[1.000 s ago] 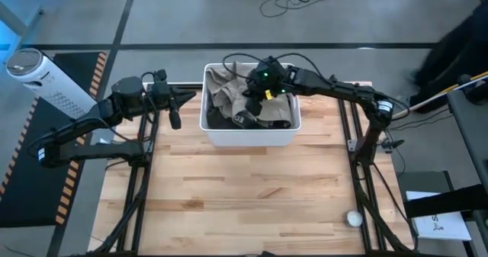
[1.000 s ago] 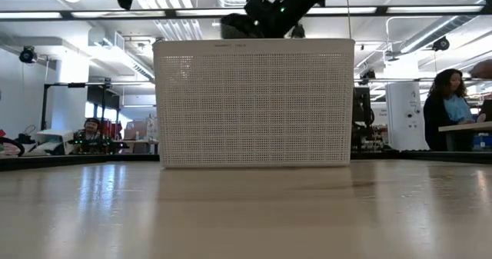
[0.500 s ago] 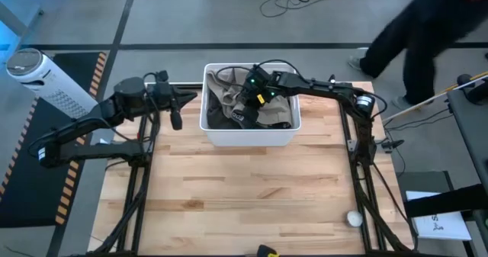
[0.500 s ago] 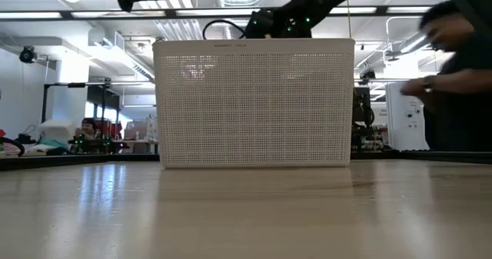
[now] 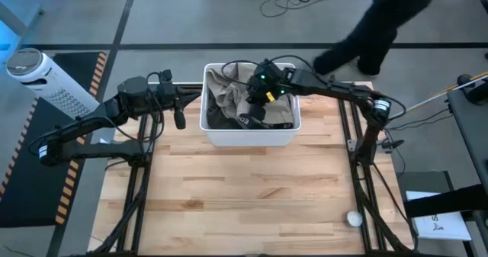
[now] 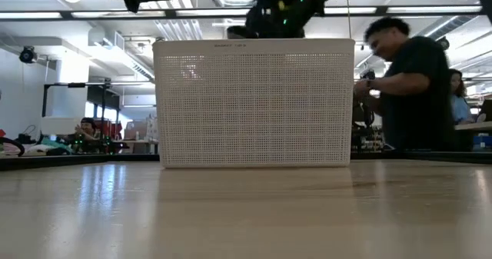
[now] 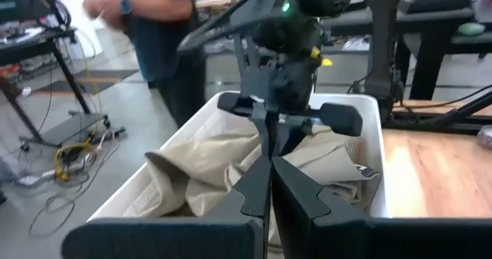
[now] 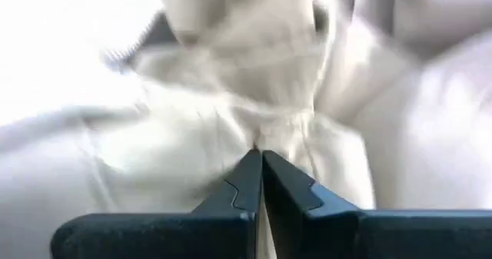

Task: Sort clothes
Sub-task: Put the brown pants into the white bin, then return to Home Position

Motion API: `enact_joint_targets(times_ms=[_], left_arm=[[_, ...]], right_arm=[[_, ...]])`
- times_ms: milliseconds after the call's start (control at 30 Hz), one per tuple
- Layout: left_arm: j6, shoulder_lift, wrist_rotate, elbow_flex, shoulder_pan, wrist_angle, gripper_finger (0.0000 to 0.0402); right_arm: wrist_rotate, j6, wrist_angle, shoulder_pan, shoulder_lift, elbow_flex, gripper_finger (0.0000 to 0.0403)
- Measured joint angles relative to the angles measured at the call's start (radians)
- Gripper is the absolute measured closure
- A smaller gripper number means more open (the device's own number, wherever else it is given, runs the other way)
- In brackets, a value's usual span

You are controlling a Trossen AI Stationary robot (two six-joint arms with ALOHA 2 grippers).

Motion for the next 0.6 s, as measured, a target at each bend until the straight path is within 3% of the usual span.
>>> enact_joint_targets(times_ms=[133, 333, 500, 600], left_arm=[[0.007, -0.029, 0.028, -0.04, -0.005, 0.063, 0.0402], [0.011, -0.114, 0.052, -0.197, -0.005, 0.188, 0.0402], [0.041, -0.218, 0.055, -0.305, -0.009, 0.205, 0.0402], [0.054, -0.286, 0.107, -0.353, -0.019, 0.214, 0.0402]], right_arm=[[0.058, -0.067, 0.063, 0.038, -0.07, -0.029, 0.0403], [0.061, -0.111, 0.192, 0.056, -0.172, -0.137, 0.0403], [0.061, -0.143, 0.346, 0.073, -0.344, -0.344, 0.0403], [0.06, -0.157, 0.462, 0.097, -0.494, -0.52, 0.0403]])
